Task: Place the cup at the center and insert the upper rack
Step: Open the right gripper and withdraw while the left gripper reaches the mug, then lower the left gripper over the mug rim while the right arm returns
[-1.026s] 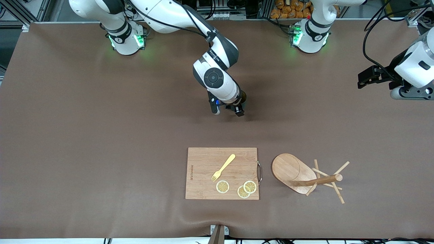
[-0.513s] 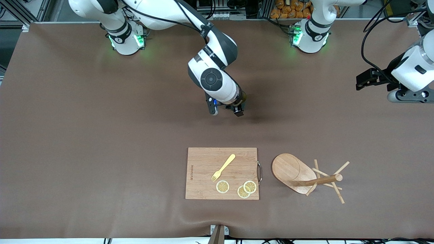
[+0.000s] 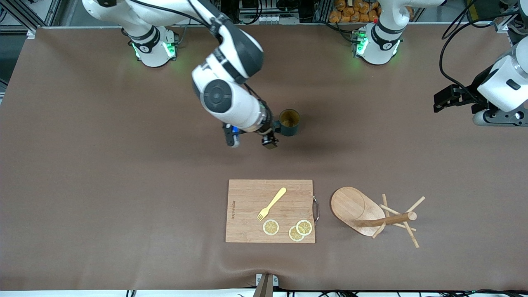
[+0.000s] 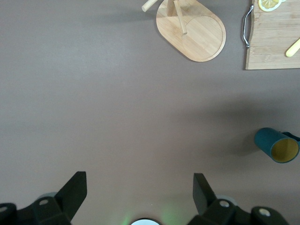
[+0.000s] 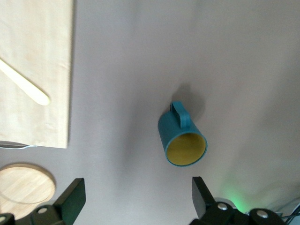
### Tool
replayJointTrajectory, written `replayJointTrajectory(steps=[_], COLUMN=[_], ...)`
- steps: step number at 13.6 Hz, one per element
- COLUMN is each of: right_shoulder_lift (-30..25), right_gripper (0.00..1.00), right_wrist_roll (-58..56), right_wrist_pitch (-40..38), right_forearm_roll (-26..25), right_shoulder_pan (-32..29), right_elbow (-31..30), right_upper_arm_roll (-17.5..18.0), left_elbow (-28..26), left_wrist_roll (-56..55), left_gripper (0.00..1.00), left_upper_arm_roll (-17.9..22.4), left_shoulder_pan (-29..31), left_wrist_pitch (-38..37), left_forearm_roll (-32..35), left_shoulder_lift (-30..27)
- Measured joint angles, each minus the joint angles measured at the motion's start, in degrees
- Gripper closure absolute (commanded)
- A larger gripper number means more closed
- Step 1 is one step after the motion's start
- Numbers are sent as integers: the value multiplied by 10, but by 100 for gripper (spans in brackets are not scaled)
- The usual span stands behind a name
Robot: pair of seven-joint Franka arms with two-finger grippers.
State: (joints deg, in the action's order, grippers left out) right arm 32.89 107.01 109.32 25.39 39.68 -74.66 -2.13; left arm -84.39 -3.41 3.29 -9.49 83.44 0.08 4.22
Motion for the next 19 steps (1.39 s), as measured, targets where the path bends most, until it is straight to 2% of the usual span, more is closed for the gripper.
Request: replayJointTrajectory(steps=[5, 7, 12, 14, 16, 19], right_shoulder_lift=[-47, -63, -88, -90, -94, -106], right_gripper=[0, 0, 0, 0, 0, 0], right_wrist_roll=[-148, -222, -398, -469, -545, -664], right_wrist_pitch=[-84, -118, -204, -226, -245, -259], right_forearm_roll=[-2, -5, -62, -85, -120, -138], right_shoulder_pan=[-101, -140, -219, -246, -268, -307], right_elbow=[1, 1, 1, 1, 1, 1], right_upper_arm_roll=[-2, -3, -3, -3, -3, -3], left_elbow=[2, 2, 2, 1, 1, 0], left_wrist_roll=[-1, -11, -102, -169, -248, -371], left_gripper=[0, 0, 0, 0, 0, 0], left_upper_arm_roll=[-2, -7, -32, -57, -68, -70], left_shoulder_pan=[-4, -14, -38, -78, -147, -260], left_wrist_pitch=[7, 33, 75, 89, 124, 185], left_forearm_roll=[0, -2, -58, -61, -54, -3], left_shoulder_lift=[0, 0, 28, 49, 76, 124])
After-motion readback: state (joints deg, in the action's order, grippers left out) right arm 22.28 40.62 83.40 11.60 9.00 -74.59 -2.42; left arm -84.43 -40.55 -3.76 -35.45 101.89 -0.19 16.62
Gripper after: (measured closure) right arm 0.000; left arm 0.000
